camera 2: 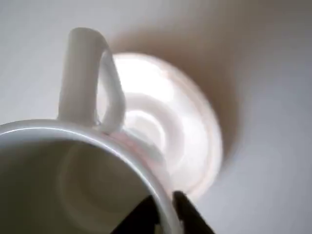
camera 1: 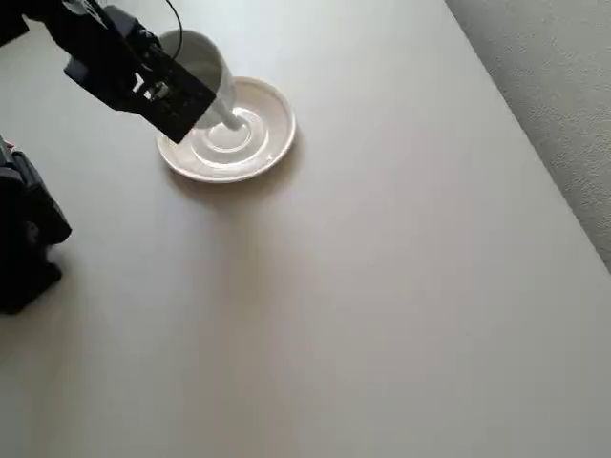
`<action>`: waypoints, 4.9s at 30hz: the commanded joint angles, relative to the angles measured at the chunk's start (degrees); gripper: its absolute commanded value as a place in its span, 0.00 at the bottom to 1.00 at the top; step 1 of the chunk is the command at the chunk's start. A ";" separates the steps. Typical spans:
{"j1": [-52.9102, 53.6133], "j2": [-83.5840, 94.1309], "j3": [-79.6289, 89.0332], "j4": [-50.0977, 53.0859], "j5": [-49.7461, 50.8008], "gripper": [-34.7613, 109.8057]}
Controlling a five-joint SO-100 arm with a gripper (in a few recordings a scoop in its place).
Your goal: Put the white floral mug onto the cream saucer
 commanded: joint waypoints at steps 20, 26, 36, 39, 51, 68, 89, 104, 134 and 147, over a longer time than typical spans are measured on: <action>1.58 -11.34 -3.43 -13.01 0.70 0.23; 2.46 -12.48 -3.16 -13.71 0.18 0.23; 3.96 -14.33 -0.97 -16.35 -0.44 0.23; 3.52 -15.29 0.00 -17.05 -0.35 0.23; 2.37 -13.36 2.46 -17.40 1.23 0.23; -0.88 -5.54 1.58 -10.46 2.02 0.23; -2.99 -13.36 2.29 -11.43 1.14 0.36; 2.90 0.00 -14.06 5.71 0.53 0.37; 39.29 -10.37 -9.32 -9.84 -4.39 0.36; 47.11 -37.88 -8.96 -24.61 -3.96 0.23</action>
